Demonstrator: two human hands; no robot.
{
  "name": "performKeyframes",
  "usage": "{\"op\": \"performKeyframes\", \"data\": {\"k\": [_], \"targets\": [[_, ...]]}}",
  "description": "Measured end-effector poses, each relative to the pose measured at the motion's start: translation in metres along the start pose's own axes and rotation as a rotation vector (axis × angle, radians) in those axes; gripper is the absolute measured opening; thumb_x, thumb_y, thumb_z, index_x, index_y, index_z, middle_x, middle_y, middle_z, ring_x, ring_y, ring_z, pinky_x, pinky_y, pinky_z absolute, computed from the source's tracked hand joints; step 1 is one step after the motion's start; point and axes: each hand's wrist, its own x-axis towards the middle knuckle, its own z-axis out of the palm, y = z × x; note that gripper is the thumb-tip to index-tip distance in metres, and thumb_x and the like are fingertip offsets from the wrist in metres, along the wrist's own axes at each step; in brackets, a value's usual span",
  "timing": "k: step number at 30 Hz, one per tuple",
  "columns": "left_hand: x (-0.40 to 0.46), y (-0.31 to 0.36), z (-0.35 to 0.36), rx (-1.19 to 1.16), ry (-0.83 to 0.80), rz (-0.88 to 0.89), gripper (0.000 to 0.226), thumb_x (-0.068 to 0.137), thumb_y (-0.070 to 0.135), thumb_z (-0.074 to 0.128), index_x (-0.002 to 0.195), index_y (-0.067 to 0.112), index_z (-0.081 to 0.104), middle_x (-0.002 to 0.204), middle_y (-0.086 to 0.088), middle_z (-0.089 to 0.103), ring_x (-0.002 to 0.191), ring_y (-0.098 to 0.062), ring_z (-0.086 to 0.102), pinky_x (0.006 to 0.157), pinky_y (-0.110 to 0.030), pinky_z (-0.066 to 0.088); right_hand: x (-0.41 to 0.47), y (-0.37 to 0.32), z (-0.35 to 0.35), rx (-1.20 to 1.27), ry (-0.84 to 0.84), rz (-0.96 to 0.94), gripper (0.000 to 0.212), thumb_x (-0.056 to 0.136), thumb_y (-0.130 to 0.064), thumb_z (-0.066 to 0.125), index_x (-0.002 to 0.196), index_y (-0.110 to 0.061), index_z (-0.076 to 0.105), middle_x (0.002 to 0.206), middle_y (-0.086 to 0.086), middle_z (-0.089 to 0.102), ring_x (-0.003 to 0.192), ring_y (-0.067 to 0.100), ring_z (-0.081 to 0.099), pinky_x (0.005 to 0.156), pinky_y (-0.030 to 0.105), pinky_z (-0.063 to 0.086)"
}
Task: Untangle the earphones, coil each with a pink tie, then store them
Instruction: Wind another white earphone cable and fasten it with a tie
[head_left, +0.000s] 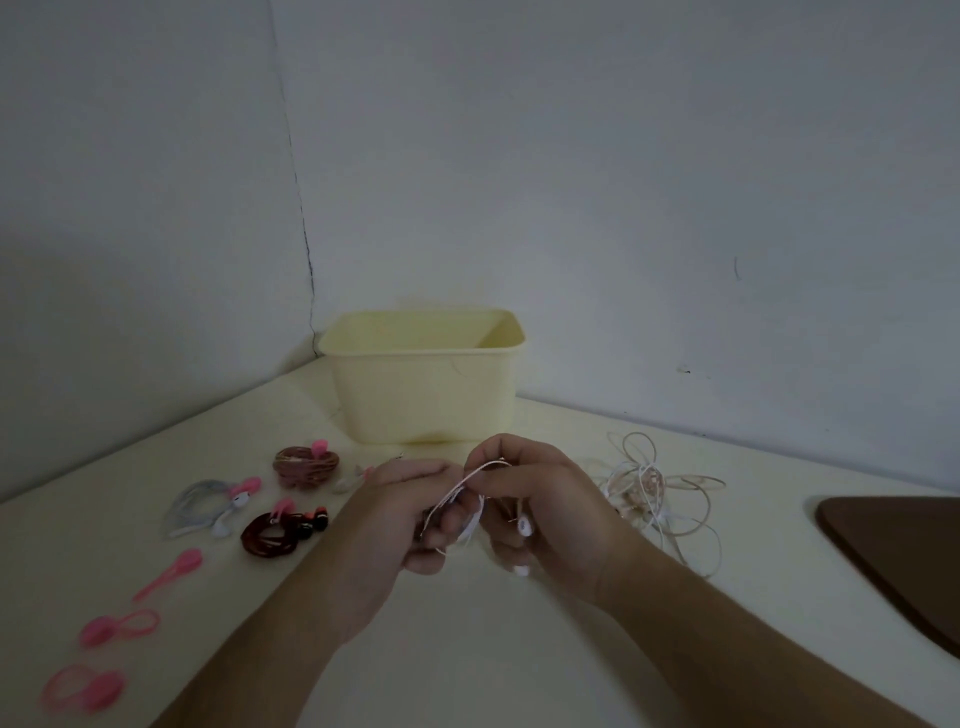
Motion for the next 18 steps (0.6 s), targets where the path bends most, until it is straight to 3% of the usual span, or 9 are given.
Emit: {"op": "performKeyframes", "data": {"k": [4, 7, 11, 15, 18], "targets": [[0.0, 0.004, -0.003, -0.052, 0.024, -0.014, 0.034, 0.087, 0.034, 0.071, 0.062, 0.014, 0.062, 0.061, -0.004, 0.037, 0.051, -0.013, 0.023, 0.048, -0.022, 0.015, 0.0, -0.003, 0.0, -0.066, -0.021, -0.054, 0.005, 0.101, -0.001, 0.057, 0.102, -0.001, 0.062, 0.066, 0.009, 0.053, 0.042, 0.012, 0.028, 0.043, 0.022, 0.021], [-0.002, 0.006, -0.004, -0.058, 0.08, -0.008, 0.045, 0.096, 0.03, 0.066, 0.054, 0.014, 0.059, 0.059, -0.004, 0.027, 0.048, -0.013, 0.018, 0.046, -0.02, 0.016, -0.001, -0.007, -0.006, -0.173, 0.0, -0.045, 0.016, 0.105, -0.001, 0.053, 0.095, -0.002, 0.065, 0.068, 0.006, 0.055, 0.045, 0.012, 0.029, 0.046, 0.024, 0.021], [-0.003, 0.009, -0.003, -0.138, 0.075, -0.021, 0.045, 0.095, 0.038, 0.065, 0.058, 0.013, 0.059, 0.058, -0.001, 0.032, 0.048, -0.011, 0.022, 0.048, -0.025, 0.012, -0.005, -0.012, -0.014, -0.194, -0.035, 0.018, 0.027, 0.108, -0.009, 0.052, 0.086, -0.007, 0.067, 0.059, 0.0, 0.029, 0.054, 0.015, 0.018, 0.054, 0.03, 0.012], [-0.003, 0.01, -0.005, -0.14, 0.052, -0.006, 0.029, 0.085, 0.03, 0.07, 0.07, 0.009, 0.058, 0.063, -0.001, 0.036, 0.051, -0.011, 0.03, 0.05, -0.029, 0.013, -0.004, -0.014, -0.017, -0.087, -0.004, -0.011, 0.032, 0.11, -0.016, 0.047, 0.091, -0.001, 0.068, 0.064, 0.002, 0.025, 0.054, 0.016, 0.021, 0.053, 0.028, 0.019], [-0.002, 0.008, -0.006, -0.122, 0.08, -0.015, 0.025, 0.081, 0.029, 0.074, 0.071, 0.009, 0.063, 0.064, -0.001, 0.038, 0.052, -0.012, 0.032, 0.046, -0.025, 0.017, -0.001, -0.009, -0.018, -0.107, 0.084, -0.1, 0.032, 0.111, -0.015, 0.048, 0.092, -0.002, 0.072, 0.061, 0.004, 0.036, 0.05, 0.018, 0.035, 0.051, 0.03, 0.028]]}}
